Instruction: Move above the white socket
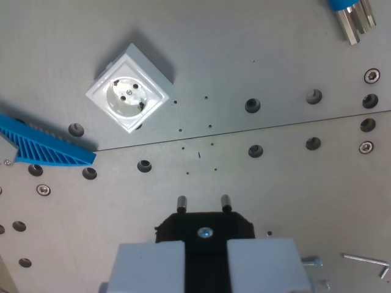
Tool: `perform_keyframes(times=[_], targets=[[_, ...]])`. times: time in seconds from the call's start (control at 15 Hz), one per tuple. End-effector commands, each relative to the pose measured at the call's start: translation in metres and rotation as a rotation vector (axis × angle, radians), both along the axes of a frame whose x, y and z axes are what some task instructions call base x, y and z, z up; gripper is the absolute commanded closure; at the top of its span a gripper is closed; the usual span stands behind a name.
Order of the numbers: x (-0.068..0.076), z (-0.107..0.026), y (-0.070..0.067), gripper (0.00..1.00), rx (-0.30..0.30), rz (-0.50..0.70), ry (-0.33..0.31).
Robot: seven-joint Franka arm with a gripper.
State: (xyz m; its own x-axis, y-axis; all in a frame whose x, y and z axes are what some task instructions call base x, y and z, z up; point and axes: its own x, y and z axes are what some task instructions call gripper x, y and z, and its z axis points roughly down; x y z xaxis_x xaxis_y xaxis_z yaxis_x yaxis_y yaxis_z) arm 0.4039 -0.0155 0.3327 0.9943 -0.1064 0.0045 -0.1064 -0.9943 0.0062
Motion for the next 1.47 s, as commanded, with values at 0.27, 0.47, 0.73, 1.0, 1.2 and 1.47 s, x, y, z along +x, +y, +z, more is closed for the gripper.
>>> perform_keyframes(times=[0.27, 0.47, 0.73, 1.0, 1.2, 1.47], targets=[[0.000, 0.000, 0.000, 1.00, 0.000, 0.001, 0.000], [0.000, -0.001, 0.000, 1.00, 0.000, 0.010, 0.000], [-0.001, -0.004, 0.001, 1.00, 0.000, 0.042, -0.001], [-0.001, -0.011, 0.003, 1.00, -0.001, 0.091, -0.019], [-0.002, -0.018, 0.005, 1.00, -0.002, 0.126, -0.038], [-0.004, -0.031, 0.009, 1.00, -0.006, 0.189, -0.062]])
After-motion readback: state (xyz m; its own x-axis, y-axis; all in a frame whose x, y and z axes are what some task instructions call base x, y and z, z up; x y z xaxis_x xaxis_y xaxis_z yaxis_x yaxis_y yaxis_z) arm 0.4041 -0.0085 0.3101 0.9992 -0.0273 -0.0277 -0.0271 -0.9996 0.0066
